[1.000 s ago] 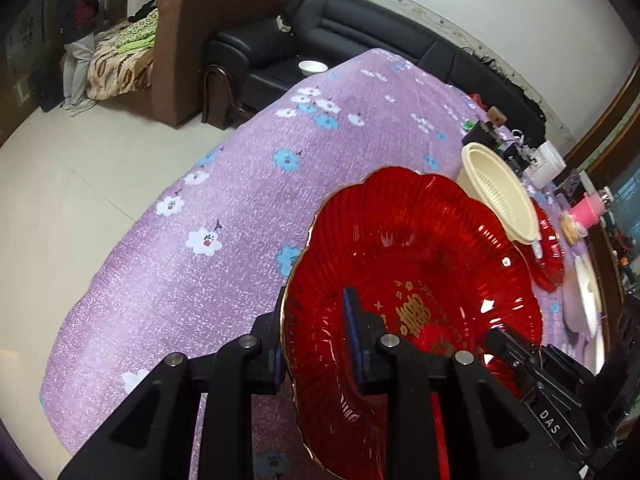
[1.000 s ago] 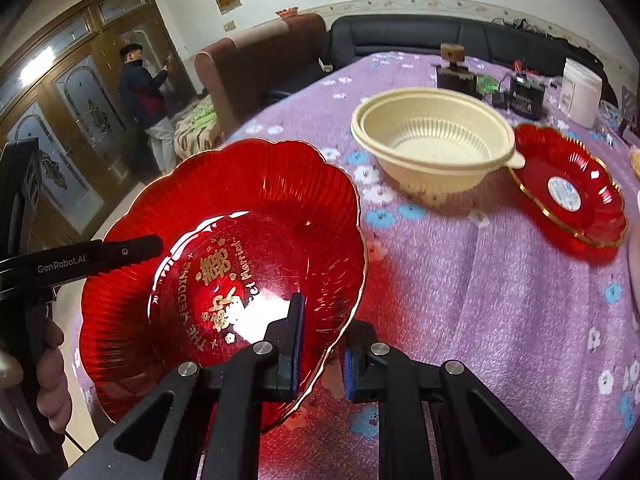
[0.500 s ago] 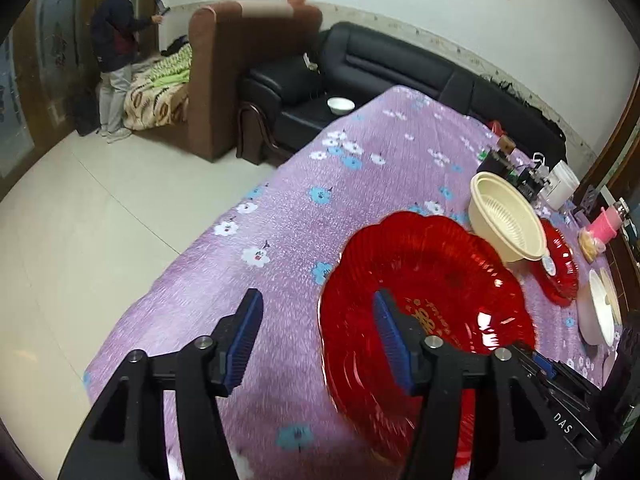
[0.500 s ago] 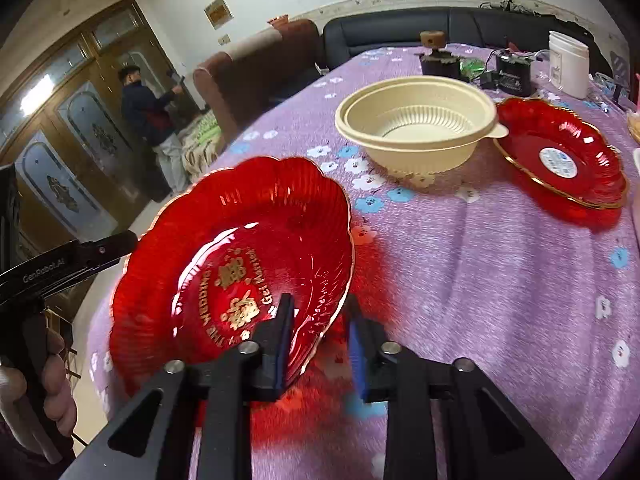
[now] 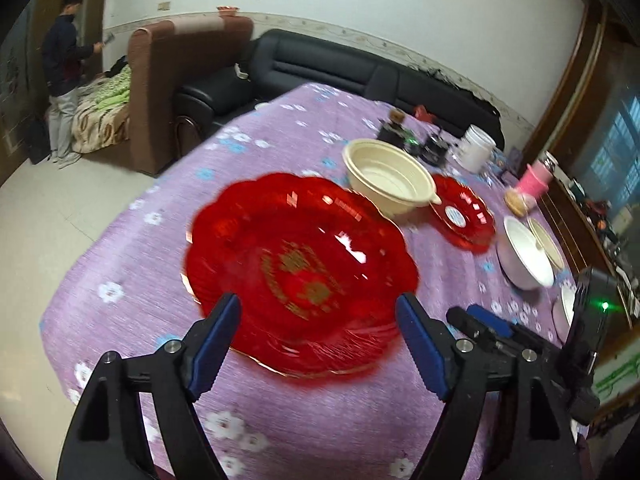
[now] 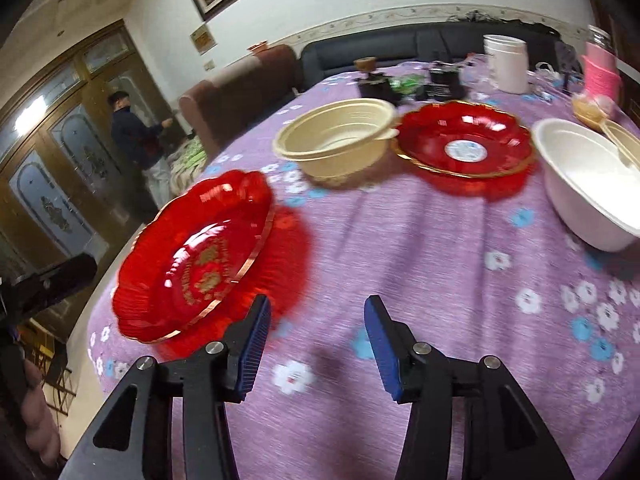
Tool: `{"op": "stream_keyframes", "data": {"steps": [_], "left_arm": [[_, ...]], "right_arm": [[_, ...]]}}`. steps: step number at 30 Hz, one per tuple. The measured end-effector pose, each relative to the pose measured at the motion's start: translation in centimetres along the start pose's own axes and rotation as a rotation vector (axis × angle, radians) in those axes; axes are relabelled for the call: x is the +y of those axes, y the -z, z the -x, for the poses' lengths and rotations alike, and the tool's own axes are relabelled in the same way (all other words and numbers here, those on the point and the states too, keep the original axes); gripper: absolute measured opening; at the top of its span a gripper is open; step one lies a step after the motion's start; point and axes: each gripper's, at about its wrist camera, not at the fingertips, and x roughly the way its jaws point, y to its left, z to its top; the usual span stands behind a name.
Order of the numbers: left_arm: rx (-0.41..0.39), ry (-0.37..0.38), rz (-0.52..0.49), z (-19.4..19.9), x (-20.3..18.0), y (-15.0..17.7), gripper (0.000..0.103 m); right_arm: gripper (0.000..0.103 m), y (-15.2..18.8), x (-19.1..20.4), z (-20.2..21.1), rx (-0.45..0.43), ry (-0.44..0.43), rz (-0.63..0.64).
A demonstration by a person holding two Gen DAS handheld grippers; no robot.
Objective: Organize plates and bowls
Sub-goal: 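Carry the large red plate and lower it flat onto the tablecloth, open right gripper, then reach the right gripper to the small red plate and grasp its rim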
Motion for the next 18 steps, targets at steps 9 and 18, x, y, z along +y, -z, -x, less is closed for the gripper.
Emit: {"op": "stream_keyframes", "data": {"steps": [9,18], "left_arm": [[0.019,0.018,-0.028,0.8,-1.1,1.8,0.079],[0.066,0.082,-0.077,-0.8,-3.8,3.4,0.080]], "right_arm": [[0.053,0.7,-4.6,1.6,-0.005,0.044,-0.061],[0.052,-0.5,-10.3,4.6,-0.056,0.109,-0.168]]}}
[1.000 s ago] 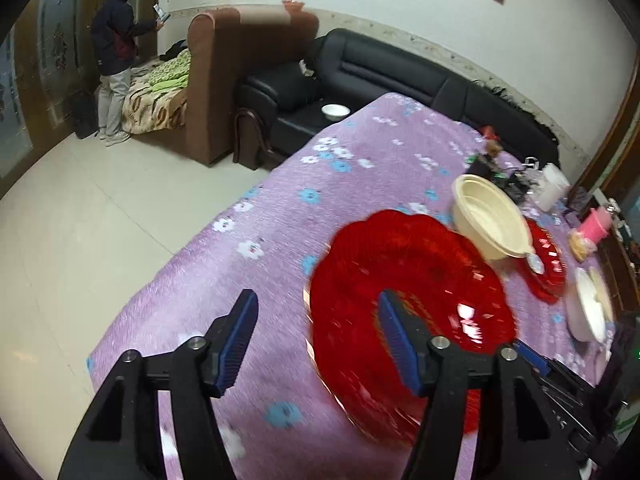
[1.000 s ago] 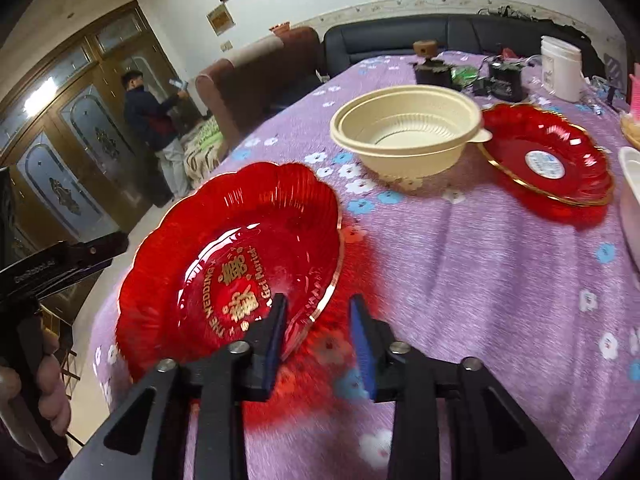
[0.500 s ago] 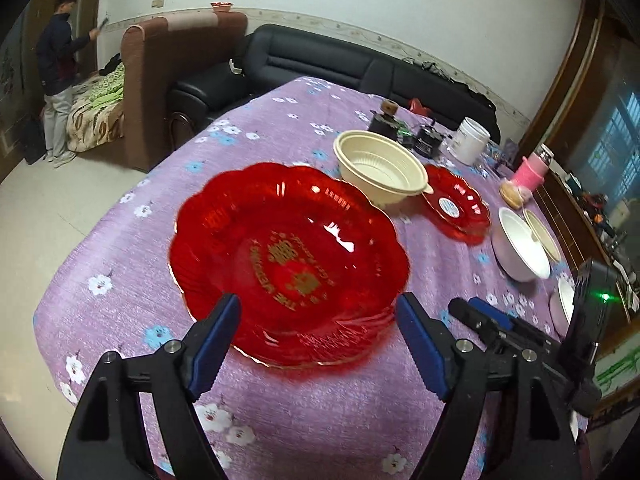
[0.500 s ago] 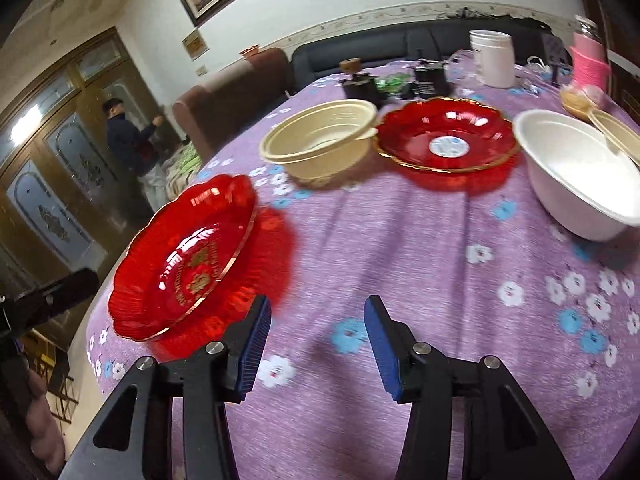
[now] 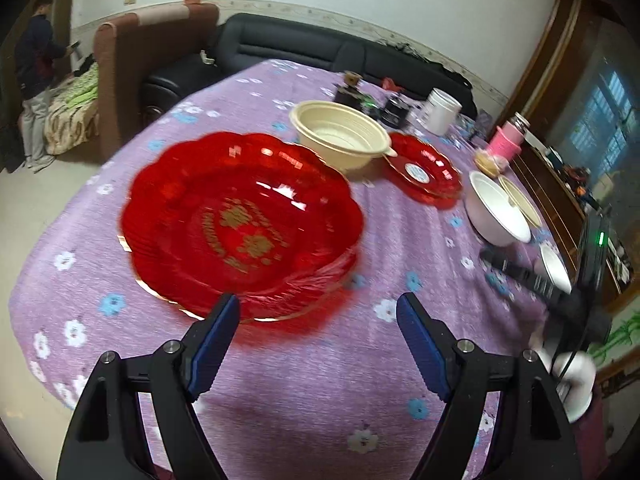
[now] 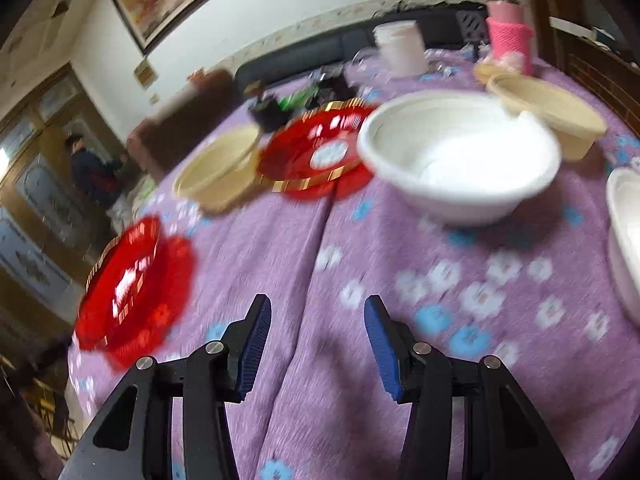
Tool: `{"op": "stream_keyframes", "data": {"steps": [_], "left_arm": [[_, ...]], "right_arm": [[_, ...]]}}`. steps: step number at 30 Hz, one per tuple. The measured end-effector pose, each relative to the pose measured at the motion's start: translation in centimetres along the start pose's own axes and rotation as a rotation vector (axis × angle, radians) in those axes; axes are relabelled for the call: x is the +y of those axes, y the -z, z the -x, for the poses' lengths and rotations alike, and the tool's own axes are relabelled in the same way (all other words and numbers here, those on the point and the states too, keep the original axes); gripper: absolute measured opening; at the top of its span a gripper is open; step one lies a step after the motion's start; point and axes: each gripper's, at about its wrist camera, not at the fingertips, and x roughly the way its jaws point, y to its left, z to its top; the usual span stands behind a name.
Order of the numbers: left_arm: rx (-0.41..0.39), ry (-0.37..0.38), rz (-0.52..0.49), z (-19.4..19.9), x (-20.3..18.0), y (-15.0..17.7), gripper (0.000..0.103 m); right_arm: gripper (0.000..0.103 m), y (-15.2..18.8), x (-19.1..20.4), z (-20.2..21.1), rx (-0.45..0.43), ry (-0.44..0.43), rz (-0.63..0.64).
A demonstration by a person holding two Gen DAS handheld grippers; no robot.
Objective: Organize plates and bowls
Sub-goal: 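Reach the right gripper to the small red plate and grasp its rim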
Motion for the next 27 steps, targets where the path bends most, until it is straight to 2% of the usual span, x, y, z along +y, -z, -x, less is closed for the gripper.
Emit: {"op": "stream_keyframes", "data": {"steps": [5,12,19,27], "left_arm": [[0.000,0.028,-0.077,-0.4,-2.0,0.8,0.080],[-0.005,0.084,-0.178,-1.1,-4.4,1.5,0.080],[0.022,0.152,-0.244,-2.5,-6.2,1.9,0.080],[0.044,0.177,-0.267,-3.5,-5.9,1.7,0.080]], "right_arm": [[0.052,-3.7,-0.9,1.3,-0.075,0.031,-0.031],[0.052,-8.9,-1.8,0.6,-0.092,0.089,-0.012],[0.052,-14.9,-1.1,-5.6,0.053,0.166,0.037],[0.052,-20.6,-2.1,-13.8,0.189,0.315,0.020]]}}
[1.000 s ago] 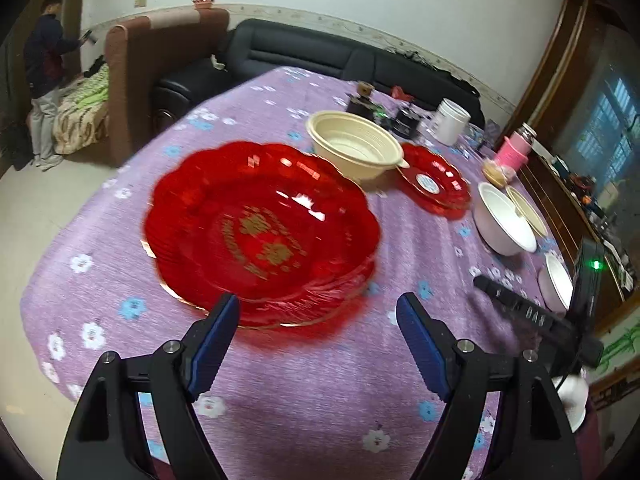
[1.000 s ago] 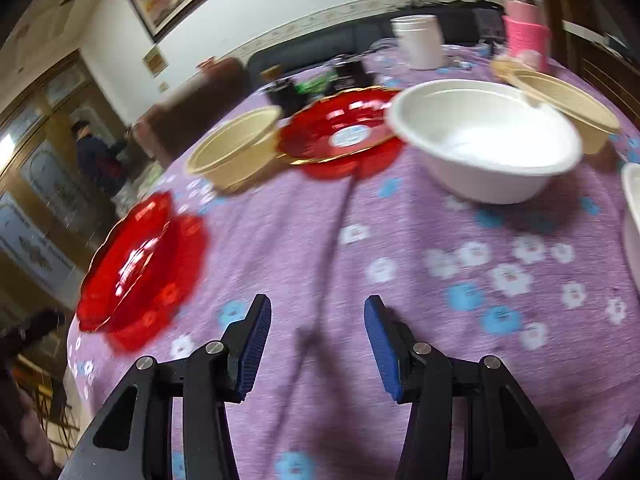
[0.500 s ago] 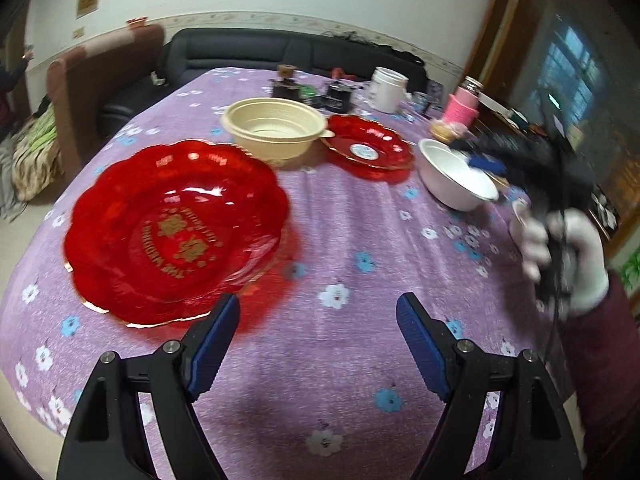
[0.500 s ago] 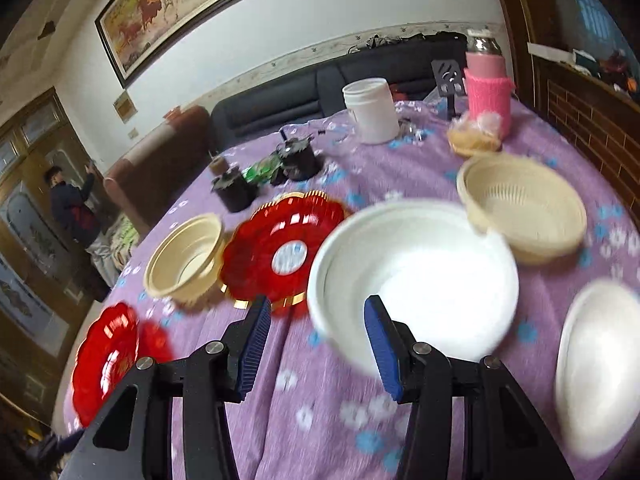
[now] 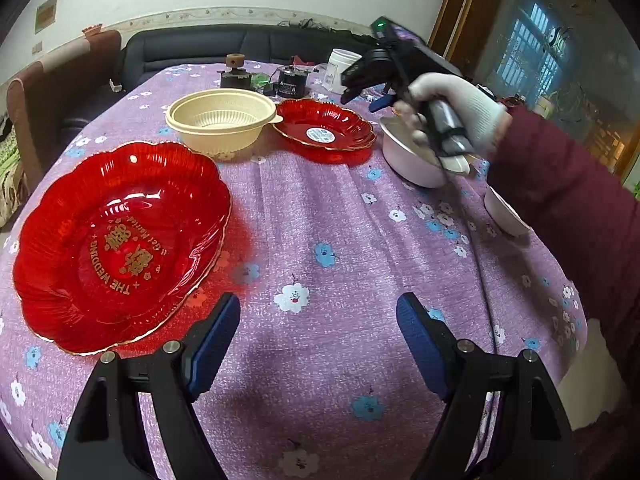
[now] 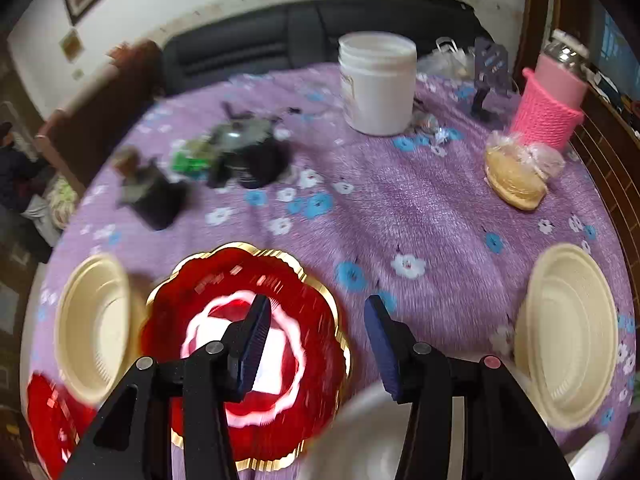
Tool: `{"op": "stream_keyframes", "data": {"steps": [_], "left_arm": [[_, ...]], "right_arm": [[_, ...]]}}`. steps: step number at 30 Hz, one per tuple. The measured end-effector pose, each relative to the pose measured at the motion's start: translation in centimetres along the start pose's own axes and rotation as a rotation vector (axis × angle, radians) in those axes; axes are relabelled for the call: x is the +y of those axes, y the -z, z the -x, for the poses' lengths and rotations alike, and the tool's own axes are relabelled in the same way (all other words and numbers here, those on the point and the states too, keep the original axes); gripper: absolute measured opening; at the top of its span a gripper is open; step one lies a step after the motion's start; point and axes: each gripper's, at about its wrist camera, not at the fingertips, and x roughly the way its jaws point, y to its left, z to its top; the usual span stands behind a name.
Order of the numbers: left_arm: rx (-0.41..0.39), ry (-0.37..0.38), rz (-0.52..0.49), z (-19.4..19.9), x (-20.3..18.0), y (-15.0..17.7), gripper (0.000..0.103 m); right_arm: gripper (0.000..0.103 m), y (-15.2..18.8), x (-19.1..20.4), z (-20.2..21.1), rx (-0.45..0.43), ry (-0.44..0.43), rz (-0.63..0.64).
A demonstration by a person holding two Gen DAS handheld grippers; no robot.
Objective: Organize plates and bowls
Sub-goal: 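Reach the right gripper to the small red plate and grasp its rim, then lift the small red plate and lower it onto the large red plate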
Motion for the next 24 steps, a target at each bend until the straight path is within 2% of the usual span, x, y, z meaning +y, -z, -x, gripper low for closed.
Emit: {"op": "stream_keyframes", "data": {"steps": [4,6,7,8,9,13,17,24], "left_arm": [[0.022,0.012,0.002,-0.8,0.5,-0.1,0.080],[0.027,0.017,0.010,-1.0,0.8,-0.2,0.080],[0.027,0.019,0.015,-1.1,0.9,-0.2,0.080],[0.027,0.019,0.020,-1.2,1.0,-0.2,0.080],[0.026,0.019,0.025,-1.2,1.1,-0.2,0.080],[0.030,0.020,0.049,-1.4,1.3,-0.1,0.080],[0.027,0.026,0.066,-1.0,1.1,0.2,0.080],[0.012,0.009,0.078,0.6,0.6,1.1,0.080]], "right_arm": [[0.052,-1.2,0.5,-3.8,0.110,0.032,-0.018],[0.052,-0.9,1.0,-4.5,0.128,0.018,-0.013],[0.045,-0.6,1.5,-4.5,0.129,0.025,0.004],[0.043,-0.3,1.7,-4.4,0.123,0.033,0.017],[0.037,0.0,1.9,-4.1,0.117,0.030,0.028],[0.018,1.3,1.8,-2.0,0.100,-0.008,0.031],[0.010,3.4,1.6,0.3,0.100,-0.075,0.022],[0.009,11.4,0.7,4.3,0.085,-0.233,-0.007]]}}
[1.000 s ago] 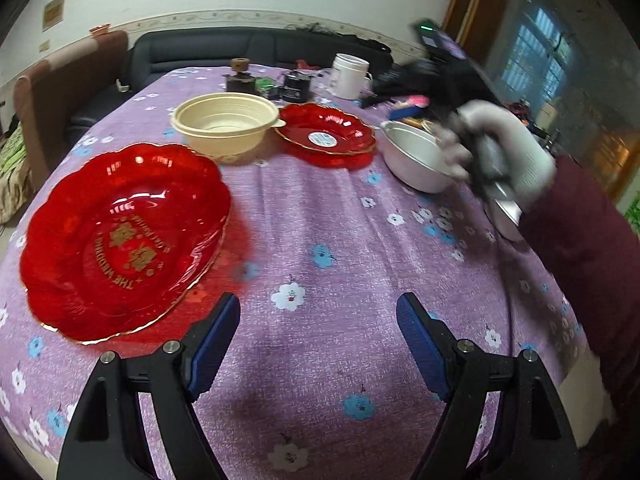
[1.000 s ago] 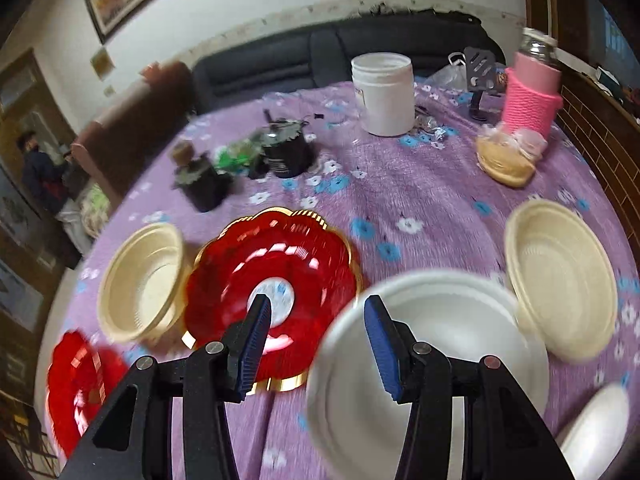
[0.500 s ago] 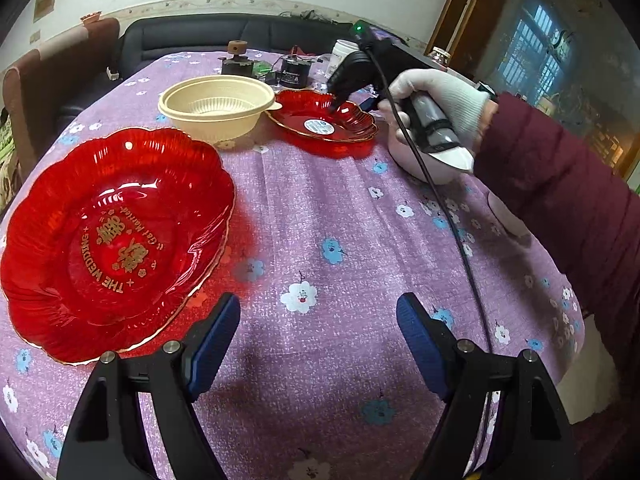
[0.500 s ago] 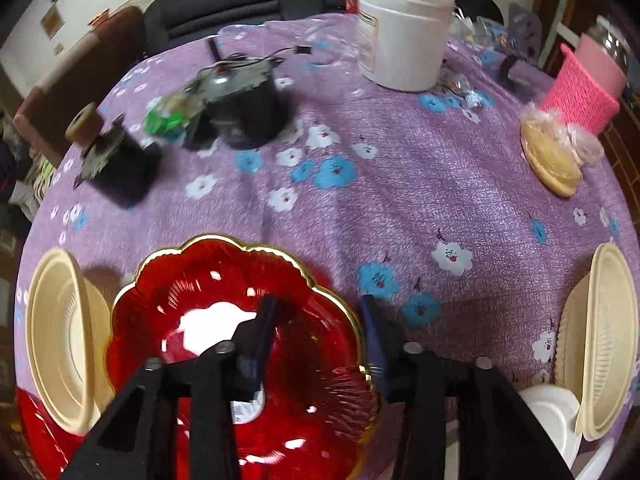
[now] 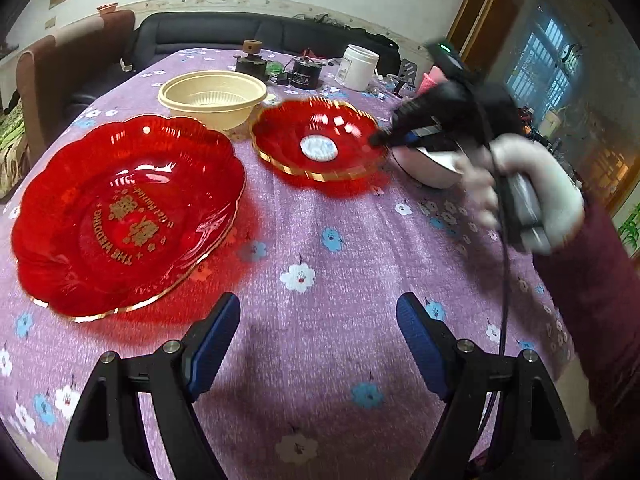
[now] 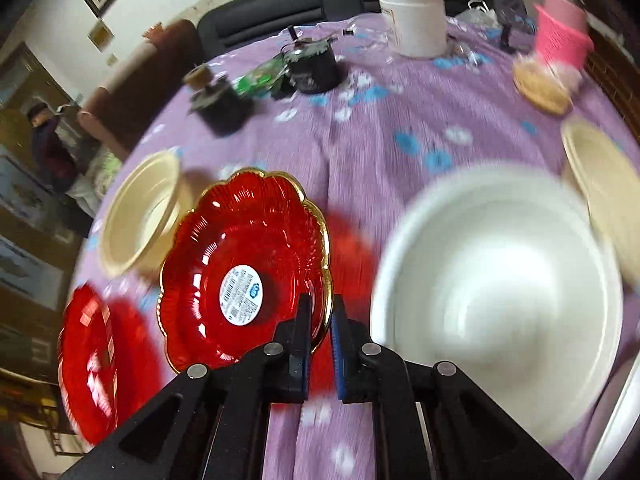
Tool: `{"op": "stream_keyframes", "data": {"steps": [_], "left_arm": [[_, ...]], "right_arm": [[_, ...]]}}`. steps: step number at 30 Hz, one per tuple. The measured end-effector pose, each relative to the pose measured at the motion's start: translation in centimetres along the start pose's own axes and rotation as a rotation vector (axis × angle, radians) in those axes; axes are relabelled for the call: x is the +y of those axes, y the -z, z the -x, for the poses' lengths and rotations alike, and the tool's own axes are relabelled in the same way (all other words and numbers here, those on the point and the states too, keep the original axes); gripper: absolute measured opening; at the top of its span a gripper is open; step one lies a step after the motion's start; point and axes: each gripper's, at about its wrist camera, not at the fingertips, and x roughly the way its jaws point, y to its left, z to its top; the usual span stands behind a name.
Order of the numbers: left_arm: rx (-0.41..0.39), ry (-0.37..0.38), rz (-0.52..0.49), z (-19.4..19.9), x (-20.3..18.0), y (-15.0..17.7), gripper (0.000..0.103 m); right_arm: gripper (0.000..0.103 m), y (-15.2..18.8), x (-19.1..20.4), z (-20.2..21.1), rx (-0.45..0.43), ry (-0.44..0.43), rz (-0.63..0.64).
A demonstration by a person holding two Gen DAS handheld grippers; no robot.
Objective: Organize plates and bowls
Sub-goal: 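Lift the small red plate and lower it onto the large red plate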
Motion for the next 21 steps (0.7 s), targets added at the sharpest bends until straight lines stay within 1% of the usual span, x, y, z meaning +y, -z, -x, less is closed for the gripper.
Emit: {"op": "stream_keyframes", "data": {"steps": [3,4,8,11,13,14,15,16,17,19,21], "left_arm": [[-0.006,0.003,-0.005,0.6,-0.6,0.4,0.080],[-0.009,0.002,-0.012,0.8,-0.9,0.6,0.080],[-0.001,0.006,-0.028,0.8,-2.0,0.8,0.080],[0.015,0.013,-0.026,0.1,-2.7,0.5,0.080],[0.028,0.007,-0.014,-0.6,-3.0,0.0,0.080],[0.039,-0.002,-0.006,-1.1,-3.2,-0.4,0.080],[0.047,-0.005,-0.002,-1.6,-3.4,-0.8,0.080],[0.060,-0.006,0.002,-2.1,-3.6,-1.1,0.080],[0.080,-0.009,0.004,-2.9,-3.7,-1.4,0.080],[0.120,-0.019,0.018,-4.4,-3.9,-1.9,0.080],[0.164,-0.016,0.032,-6.1,-3.9,-2.3,0.080]], "right_arm": [[0.009,4.3,-1.4,1.6,0.006,-0.074,-0.034],[0.009,5.2,-1.8,1.8,0.013,-0.087,-0.039],[0.009,10.9,-4.6,3.6,0.077,-0.144,-0.066],[0.010,13.4,-6.2,5.4,0.082,-0.170,-0.069],[0.010,14.2,-6.7,6.5,0.041,-0.140,-0.050],[0.010,14.6,-6.6,7.4,-0.001,-0.108,-0.019],[0.013,14.7,-6.5,7.7,-0.023,-0.099,0.000],[0.018,14.8,-6.5,8.0,-0.041,-0.098,0.008],[0.026,14.9,-6.5,8.2,-0.055,-0.102,0.009],[0.033,15.3,-6.6,8.1,-0.071,-0.119,0.000],[0.033,15.5,-6.3,7.4,-0.068,-0.122,0.003]]}}
